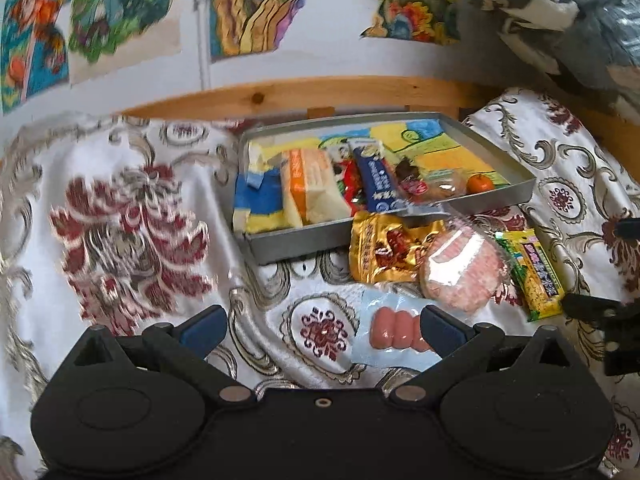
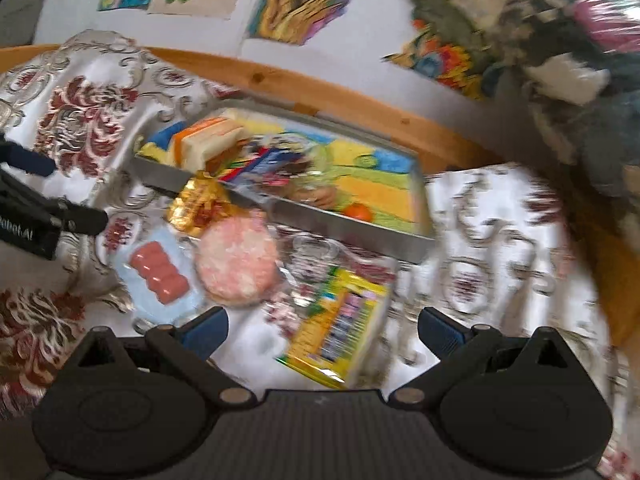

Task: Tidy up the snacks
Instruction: 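Reach the left tool to the sausage pack while the right tool grasps the pink wafer cake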

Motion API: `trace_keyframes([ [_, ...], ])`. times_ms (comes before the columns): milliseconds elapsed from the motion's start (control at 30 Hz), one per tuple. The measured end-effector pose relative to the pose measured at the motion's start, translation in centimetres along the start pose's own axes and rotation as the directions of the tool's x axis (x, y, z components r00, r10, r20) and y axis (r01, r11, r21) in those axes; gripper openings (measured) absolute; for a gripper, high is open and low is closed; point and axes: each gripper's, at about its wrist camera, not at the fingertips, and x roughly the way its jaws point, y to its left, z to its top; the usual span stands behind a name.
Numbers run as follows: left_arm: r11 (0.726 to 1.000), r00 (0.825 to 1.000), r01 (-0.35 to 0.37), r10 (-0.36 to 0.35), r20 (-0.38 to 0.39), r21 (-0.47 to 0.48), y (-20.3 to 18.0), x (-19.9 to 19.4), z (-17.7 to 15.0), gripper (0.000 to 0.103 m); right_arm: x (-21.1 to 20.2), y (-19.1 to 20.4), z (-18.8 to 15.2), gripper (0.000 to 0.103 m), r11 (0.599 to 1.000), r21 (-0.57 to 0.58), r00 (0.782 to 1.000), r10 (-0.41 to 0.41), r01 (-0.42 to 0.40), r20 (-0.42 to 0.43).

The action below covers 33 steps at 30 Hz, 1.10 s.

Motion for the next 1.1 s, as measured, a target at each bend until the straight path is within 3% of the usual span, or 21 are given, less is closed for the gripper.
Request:
trace_keyframes([
  [67, 1.0, 1.0, 0.001, -0.001, 0.005, 0.002, 0.4, 0.6, 0.0, 0.102, 1.5, 0.1, 0.8, 0.103, 0.998, -0.021, 0.998, 0.057, -0.057, 0.003],
  [300, 0.999, 1.0, 0.01, -0.009, 0.016, -0.047, 1.2, 1.5, -0.4, 0.102, 6.1, 2.7, 2.6, 0.103, 0.977, -0.185, 0.993, 0.113, -0.109, 0.014],
  [633, 0.999, 0.999, 0.032, -0.032, -0.006, 0.014, 0.2, 2.4, -1.3, 0.102, 8.7, 2.2, 2.8, 0.102, 0.971, -0.156, 0.983, 0.179, -0.181, -0.032],
  [900, 1.0, 1.0, 0.005, -0.005, 0.008, -0.017, 0.8, 2.1, -1.2, 0.102, 9.8, 3.0, 3.2, 0.082, 0.958, -0.137, 0.968, 0.244, -0.251, -0.065],
  [1100, 1.0, 1.0, 0.008, -0.008, 0.003, 0.01, 0.4, 2.2, -1.6, 0.102, 8.2, 2.9, 2.6, 0.064, 0.964, -0.102, 0.968, 0.242, -0.247, -0.06],
])
